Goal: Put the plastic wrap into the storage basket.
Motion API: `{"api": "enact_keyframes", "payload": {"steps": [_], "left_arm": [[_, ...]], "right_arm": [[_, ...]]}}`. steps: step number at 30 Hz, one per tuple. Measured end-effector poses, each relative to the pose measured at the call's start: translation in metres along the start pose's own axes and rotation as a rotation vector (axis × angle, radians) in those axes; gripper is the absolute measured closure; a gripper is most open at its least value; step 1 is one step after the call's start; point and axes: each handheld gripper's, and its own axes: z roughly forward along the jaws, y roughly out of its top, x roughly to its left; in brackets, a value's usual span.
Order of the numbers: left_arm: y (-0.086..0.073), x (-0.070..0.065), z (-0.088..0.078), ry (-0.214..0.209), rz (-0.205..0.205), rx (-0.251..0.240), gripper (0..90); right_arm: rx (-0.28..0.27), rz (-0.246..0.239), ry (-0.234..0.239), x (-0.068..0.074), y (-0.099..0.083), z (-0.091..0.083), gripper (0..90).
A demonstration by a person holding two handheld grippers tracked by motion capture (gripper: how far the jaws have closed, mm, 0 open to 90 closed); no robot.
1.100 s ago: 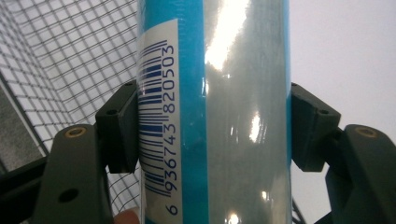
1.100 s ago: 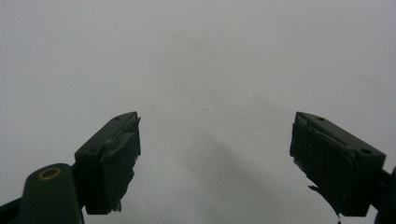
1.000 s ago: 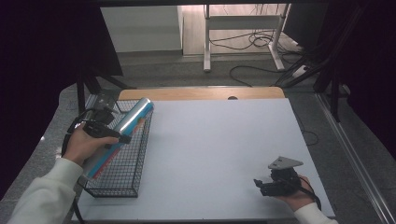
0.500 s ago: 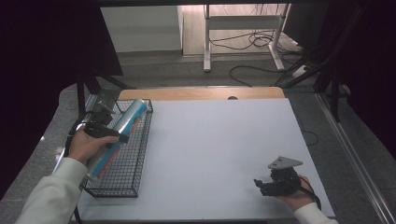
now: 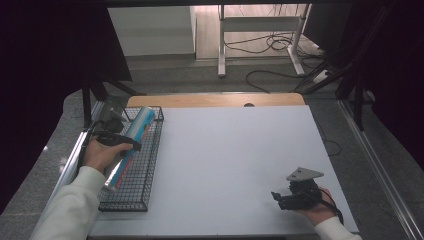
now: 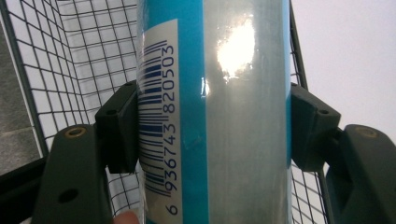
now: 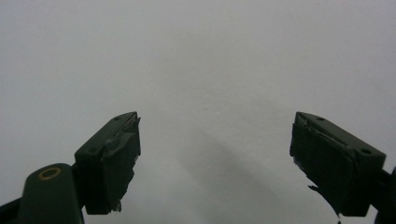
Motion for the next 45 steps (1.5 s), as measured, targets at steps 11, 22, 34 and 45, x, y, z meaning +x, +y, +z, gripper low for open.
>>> {"api": "enact_keyframes", "payload": {"steps": [11, 22, 34, 45], "left_arm": [[0.002, -0.004, 0.022, 0.07, -0.02, 0.033, 31.8], [-0.002, -0.003, 0.043, 0.12, -0.009, 0.086, 31.8], [-0.006, -0.003, 0.055, 0.131, -0.012, 0.124, 30.4], [-0.014, -0.01, 0.009, 0.007, -0.002, -0.066, 14.8]], "right_arm": [[0.001, 0.002, 0.004, 0.0, -0.001, 0.0, 16.8], [0.002, -0.002, 0.005, 0.0, 0.0, 0.001, 16.8], [0.001, -0.001, 0.004, -0.001, 0.0, 0.0, 16.8], [-0.002, 0.003, 0.0, -0.003, -0.001, 0.001, 16.8]]}}
